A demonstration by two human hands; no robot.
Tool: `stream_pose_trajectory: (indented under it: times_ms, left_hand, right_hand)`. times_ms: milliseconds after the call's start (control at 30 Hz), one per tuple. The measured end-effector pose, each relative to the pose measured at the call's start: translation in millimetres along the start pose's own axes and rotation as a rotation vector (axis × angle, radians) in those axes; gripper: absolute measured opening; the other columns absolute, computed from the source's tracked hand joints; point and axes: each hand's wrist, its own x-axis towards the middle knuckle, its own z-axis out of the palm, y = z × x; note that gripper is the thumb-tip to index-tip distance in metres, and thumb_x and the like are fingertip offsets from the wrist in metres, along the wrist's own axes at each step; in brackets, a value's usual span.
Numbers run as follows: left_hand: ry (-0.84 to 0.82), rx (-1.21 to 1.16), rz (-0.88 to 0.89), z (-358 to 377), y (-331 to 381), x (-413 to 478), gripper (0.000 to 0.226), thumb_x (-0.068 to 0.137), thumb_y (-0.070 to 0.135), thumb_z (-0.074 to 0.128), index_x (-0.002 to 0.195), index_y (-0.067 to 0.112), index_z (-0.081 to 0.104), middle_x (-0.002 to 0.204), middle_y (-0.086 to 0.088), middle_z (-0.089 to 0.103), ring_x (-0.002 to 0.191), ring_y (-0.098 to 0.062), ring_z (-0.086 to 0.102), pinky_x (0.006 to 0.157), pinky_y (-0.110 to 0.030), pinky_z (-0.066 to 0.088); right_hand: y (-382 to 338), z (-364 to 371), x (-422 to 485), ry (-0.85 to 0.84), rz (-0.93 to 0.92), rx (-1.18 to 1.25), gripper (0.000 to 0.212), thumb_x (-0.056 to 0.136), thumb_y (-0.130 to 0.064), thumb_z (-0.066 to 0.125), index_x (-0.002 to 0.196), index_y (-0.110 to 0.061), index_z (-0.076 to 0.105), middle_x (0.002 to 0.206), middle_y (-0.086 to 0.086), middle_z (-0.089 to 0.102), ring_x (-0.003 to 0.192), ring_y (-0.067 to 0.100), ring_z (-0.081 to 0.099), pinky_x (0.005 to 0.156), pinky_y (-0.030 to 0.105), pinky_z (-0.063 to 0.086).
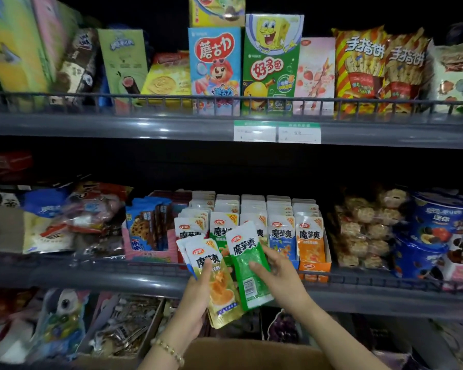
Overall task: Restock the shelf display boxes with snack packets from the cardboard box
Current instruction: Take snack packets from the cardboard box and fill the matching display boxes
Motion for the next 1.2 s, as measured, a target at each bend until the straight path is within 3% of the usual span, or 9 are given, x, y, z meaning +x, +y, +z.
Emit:
stream_pose_trajectory:
  times_ms: [167, 233, 333, 433, 533, 733, 867, 1067, 1200]
  left_hand:
    - [-0.008, 0.061, 0.027, -10, 1, -11, 0.077, 0.080, 0.069, 0.039, 0.141, 0.023, 0.041, 0.143, -0.004, 0.047, 0.125, -0.021, 0.048, 0.109, -0.040, 0.034]
    - [-0.021, 0.082, 0.057, -14, 3, -11, 0.068, 0.078, 0.071, 0.035, 0.130, 0.030, 0.049, 0.132, -0.001, 0.057, 0.116, -0.018, 0.056, 0.099, -0.037, 0.044]
    - [-0.051, 0.094, 0.080, -23, 4, -10, 0.033, 0.090, 0.058, 0.039, 0.107, 0.035, 0.055, 0.098, 0.009, 0.066, 0.090, -0.006, 0.062, 0.073, -0.022, 0.048]
    - [-0.070, 0.055, 0.057, -37, 4, -8, 0.027, 0.095, 0.043, 0.046, 0.112, 0.025, 0.059, 0.098, 0.003, 0.071, 0.089, -0.013, 0.068, 0.072, -0.026, 0.053]
    - [-0.068, -0.067, 0.000, -50, 6, -7, 0.022, 0.093, 0.030, 0.056, 0.108, 0.016, 0.063, 0.094, -0.006, 0.075, 0.085, -0.021, 0.072, 0.067, -0.030, 0.056]
    - [-0.130, 0.142, 0.016, -60, 9, -4, 0.031, 0.078, 0.031, 0.071, 0.106, 0.019, 0.065, 0.098, 0.002, 0.074, 0.086, -0.013, 0.071, 0.079, -0.031, 0.057]
    - [-0.091, 0.243, -0.043, -68, 13, 2, 0.040, 0.084, 0.056, 0.057, 0.113, 0.029, 0.056, 0.114, 0.014, 0.058, 0.111, -0.009, 0.053, 0.106, -0.037, 0.036]
    - [-0.147, -0.125, -0.076, -79, 25, 19, 0.028, 0.097, 0.020, 0.040, 0.103, 0.008, 0.065, 0.102, -0.010, 0.073, 0.091, -0.029, 0.070, 0.093, -0.044, 0.049]
    - [-0.206, -0.216, -0.079, -81, 26, 25, 0.029, 0.095, 0.015, 0.039, 0.112, 0.006, 0.059, 0.107, -0.014, 0.071, 0.095, -0.033, 0.069, 0.083, -0.041, 0.051]
  right_hand:
    - [-4, 44, 7, -0.086, -0.051, -0.330, 0.037, 0.097, -0.034, 0.047, 0.133, -0.023, 0.049, 0.130, -0.019, 0.043, 0.116, -0.010, 0.037, 0.101, 0.010, 0.025]
    - [-12, 57, 6, -0.149, -0.009, -0.189, 0.028, 0.098, -0.043, 0.035, 0.117, -0.034, 0.054, 0.116, -0.022, 0.048, 0.104, -0.016, 0.043, 0.092, 0.011, 0.035]
    - [-7, 70, 10, -0.224, 0.162, -0.029, 0.045, 0.099, -0.048, 0.028, 0.129, -0.026, 0.054, 0.122, -0.005, 0.053, 0.103, 0.004, 0.055, 0.069, 0.015, 0.051]
    - [-4, 67, 15, -0.192, 0.170, 0.023, 0.029, 0.098, -0.029, 0.047, 0.125, -0.023, 0.057, 0.131, 0.003, 0.054, 0.100, 0.008, 0.058, 0.072, 0.013, 0.049]
    - [-5, 56, 21, -0.206, 0.168, 0.103, 0.052, 0.087, -0.013, 0.065, 0.130, -0.032, 0.043, 0.122, -0.010, 0.054, 0.098, 0.000, 0.058, 0.070, 0.007, 0.047]
    - [-8, 39, 37, -0.403, 0.301, 0.172, 0.075, 0.078, 0.007, 0.069, 0.130, -0.037, 0.038, 0.113, 0.008, 0.070, 0.101, 0.023, 0.068, 0.081, 0.034, 0.057]
    - [-9, 25, 53, -0.262, 0.283, 0.147, 0.063, 0.077, 0.007, 0.069, 0.129, -0.021, 0.046, 0.108, 0.010, 0.071, 0.096, 0.022, 0.069, 0.075, 0.033, 0.059]
    - [-41, -6, 104, 0.221, -0.057, 0.142, 0.044, 0.085, 0.004, 0.062, 0.120, -0.018, 0.045, 0.102, 0.005, 0.067, 0.088, 0.015, 0.067, 0.066, 0.023, 0.059]
    - [-37, -2, 124, 0.269, -0.193, -0.068, 0.045, 0.087, 0.001, 0.062, 0.123, -0.021, 0.047, 0.096, -0.003, 0.064, 0.087, 0.019, 0.064, 0.072, 0.028, 0.057]
